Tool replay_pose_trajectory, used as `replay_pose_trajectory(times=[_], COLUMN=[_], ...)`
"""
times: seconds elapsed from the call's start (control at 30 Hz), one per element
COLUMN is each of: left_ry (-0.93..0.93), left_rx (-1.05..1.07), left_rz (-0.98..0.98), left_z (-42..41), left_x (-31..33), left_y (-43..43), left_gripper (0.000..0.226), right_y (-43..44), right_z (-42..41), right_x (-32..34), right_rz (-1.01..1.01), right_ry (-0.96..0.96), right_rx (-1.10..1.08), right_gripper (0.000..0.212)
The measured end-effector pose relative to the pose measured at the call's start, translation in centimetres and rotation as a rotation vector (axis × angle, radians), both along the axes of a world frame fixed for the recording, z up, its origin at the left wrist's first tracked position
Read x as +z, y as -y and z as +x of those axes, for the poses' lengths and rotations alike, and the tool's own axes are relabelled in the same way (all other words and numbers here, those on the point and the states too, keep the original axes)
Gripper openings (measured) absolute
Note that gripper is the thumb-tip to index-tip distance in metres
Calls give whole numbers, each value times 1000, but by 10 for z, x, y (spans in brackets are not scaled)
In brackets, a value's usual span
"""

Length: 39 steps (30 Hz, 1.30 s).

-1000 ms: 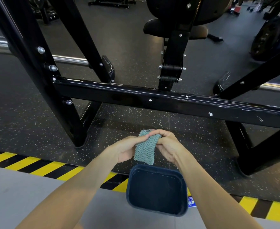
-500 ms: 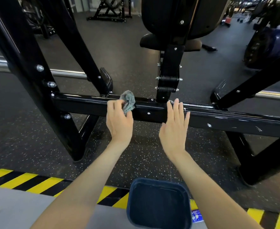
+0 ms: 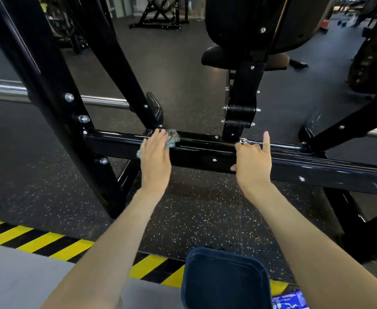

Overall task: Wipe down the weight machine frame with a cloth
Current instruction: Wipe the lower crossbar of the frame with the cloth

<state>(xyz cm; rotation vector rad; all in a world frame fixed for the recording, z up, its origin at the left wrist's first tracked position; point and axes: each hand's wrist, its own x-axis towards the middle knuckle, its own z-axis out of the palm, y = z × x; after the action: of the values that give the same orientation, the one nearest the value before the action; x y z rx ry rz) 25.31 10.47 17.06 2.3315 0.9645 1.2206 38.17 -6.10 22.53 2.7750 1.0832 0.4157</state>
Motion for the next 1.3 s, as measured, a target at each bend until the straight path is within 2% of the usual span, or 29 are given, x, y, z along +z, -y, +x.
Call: replay_pose_trajectory(times=[0.07, 0.13, 0.2, 0.23, 0.33, 0.37, 0.43, 0.5, 0.57, 0.63, 0.8, 0.87, 0.93, 1.13, 1.3], left_ry=[16, -62, -200, -246, -226, -199, -267, -429, -477, -534, -687, -664, -669, -740, -707], left_rx=[-9, -238, -504, -570, -500, -451, -474, -634, -722, -682, -530, -534, -558, -412, -397], left_rz=[-79, 40, 136, 141, 202, 233, 301, 486, 808, 1044, 1331, 1379, 1387, 1339, 1299], left_z=[18, 36, 32, 23, -13, -20, -10, 16, 30, 20, -18, 6, 26, -25, 16], left_x=[11, 18, 19, 21, 11, 5, 0, -8, -13, -8, -11, -18, -23, -16, -20], left_y=[24, 55, 53, 36, -17, -21, -6, 22, 35, 14, -39, -15, 14, -26, 29], left_gripper=[32, 28, 42, 47, 50, 48, 46, 49, 63, 74, 63, 51, 48, 55, 56], right_y=[4, 6, 6, 7, 10, 10, 10, 10, 9, 9, 11, 10, 10, 12, 10], right_z=[-2, -2, -1, 0, 5, 7, 8, 8, 8, 8, 12, 11, 10, 10, 6], right_x=[1, 2, -1, -3, -7, -6, -7, -9, -11, -11, -13, -12, -11, -16, -11], right_rz=[-4, -4, 13, 35, 83, 83, 88, 94, 110, 119, 127, 112, 108, 193, 122], right_ry=[-5, -3, -2, -12, -31, -32, -45, -27, 2, 3, -10, -9, 0, -18, -9], right_rx=[27, 48, 55, 61, 98, 109, 116, 115, 110, 112, 131, 127, 115, 138, 124], right_gripper=[42, 47, 49, 48, 49, 51, 53, 47, 42, 45, 52, 48, 44, 39, 43])
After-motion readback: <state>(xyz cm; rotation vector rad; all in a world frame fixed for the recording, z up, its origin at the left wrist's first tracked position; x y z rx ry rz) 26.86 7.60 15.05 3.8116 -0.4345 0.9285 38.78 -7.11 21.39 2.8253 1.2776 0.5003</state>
